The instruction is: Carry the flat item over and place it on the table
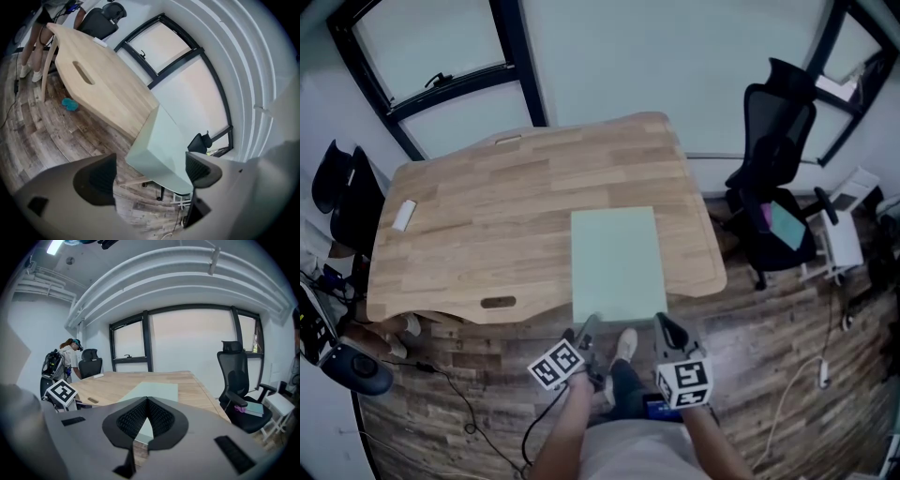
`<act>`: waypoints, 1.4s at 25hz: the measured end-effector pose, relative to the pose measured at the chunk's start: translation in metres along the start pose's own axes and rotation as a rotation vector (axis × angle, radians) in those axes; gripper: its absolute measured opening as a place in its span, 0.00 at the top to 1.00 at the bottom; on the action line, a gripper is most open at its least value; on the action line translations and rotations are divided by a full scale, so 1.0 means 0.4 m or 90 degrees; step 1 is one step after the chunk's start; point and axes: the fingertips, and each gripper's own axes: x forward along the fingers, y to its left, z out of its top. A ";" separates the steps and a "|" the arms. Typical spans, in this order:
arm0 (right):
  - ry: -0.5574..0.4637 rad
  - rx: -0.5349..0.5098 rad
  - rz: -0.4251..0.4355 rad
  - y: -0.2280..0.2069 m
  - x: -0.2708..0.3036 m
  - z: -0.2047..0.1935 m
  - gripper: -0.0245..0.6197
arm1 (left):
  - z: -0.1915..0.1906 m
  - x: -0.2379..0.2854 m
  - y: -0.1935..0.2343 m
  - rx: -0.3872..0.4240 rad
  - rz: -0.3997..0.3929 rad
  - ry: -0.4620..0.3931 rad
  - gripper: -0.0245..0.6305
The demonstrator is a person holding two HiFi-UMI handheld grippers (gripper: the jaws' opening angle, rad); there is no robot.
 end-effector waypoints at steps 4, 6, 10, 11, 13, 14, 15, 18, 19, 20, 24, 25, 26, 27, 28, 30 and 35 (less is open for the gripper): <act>0.008 -0.003 -0.003 0.008 -0.010 0.001 0.97 | 0.032 -0.018 -0.015 0.057 0.006 -0.016 0.25; 0.010 -0.002 -0.007 0.009 -0.012 0.002 0.97 | 0.056 -0.026 -0.032 0.097 0.006 -0.028 0.25; 0.007 -0.002 -0.014 0.007 -0.014 0.004 0.97 | 0.092 -0.040 -0.071 0.166 -0.007 -0.056 0.30; 0.006 -0.002 -0.016 0.008 -0.016 0.006 0.97 | 0.097 -0.043 -0.080 0.182 -0.010 -0.063 0.32; 0.004 -0.005 -0.018 0.010 -0.018 0.010 0.97 | 0.112 -0.050 -0.101 0.211 -0.017 -0.078 0.37; 0.004 -0.005 -0.018 0.010 -0.017 0.008 0.97 | 0.120 -0.053 -0.112 0.223 -0.022 -0.086 0.41; 0.005 -0.006 -0.018 0.010 -0.017 0.006 0.97 | 0.127 -0.057 -0.122 0.232 -0.027 -0.094 0.43; 0.005 -0.005 -0.023 0.008 -0.019 0.012 0.97 | 0.145 -0.067 -0.153 0.259 -0.044 -0.115 0.52; 0.005 -0.005 -0.025 0.007 -0.019 0.014 0.97 | 0.150 -0.069 -0.163 0.269 -0.048 -0.119 0.56; 0.005 -0.006 -0.027 0.006 -0.018 0.018 0.97 | 0.155 -0.072 -0.173 0.279 -0.052 -0.123 0.59; -0.005 -0.001 -0.034 0.001 -0.017 0.035 0.97 | 0.177 -0.081 -0.210 0.328 -0.059 -0.139 0.70; -0.006 0.001 -0.036 -0.001 -0.018 0.037 0.97 | 0.183 -0.085 -0.218 0.342 -0.057 -0.144 0.74; -0.007 0.002 -0.037 -0.002 -0.018 0.039 0.97 | 0.188 -0.089 -0.227 0.358 -0.055 -0.148 0.78; -0.009 0.002 -0.038 -0.003 -0.018 0.041 0.97 | 0.192 -0.093 -0.235 0.374 -0.052 -0.153 0.82; -0.010 0.002 -0.039 -0.004 -0.018 0.044 0.97 | 0.198 -0.098 -0.243 0.389 -0.049 -0.156 0.86; -0.015 0.002 -0.041 -0.005 -0.015 0.053 0.97 | 0.209 -0.106 -0.259 0.413 -0.047 -0.162 0.96; -0.029 0.001 -0.046 -0.008 -0.010 0.070 0.97 | 0.228 -0.123 -0.294 0.445 -0.056 -0.169 0.96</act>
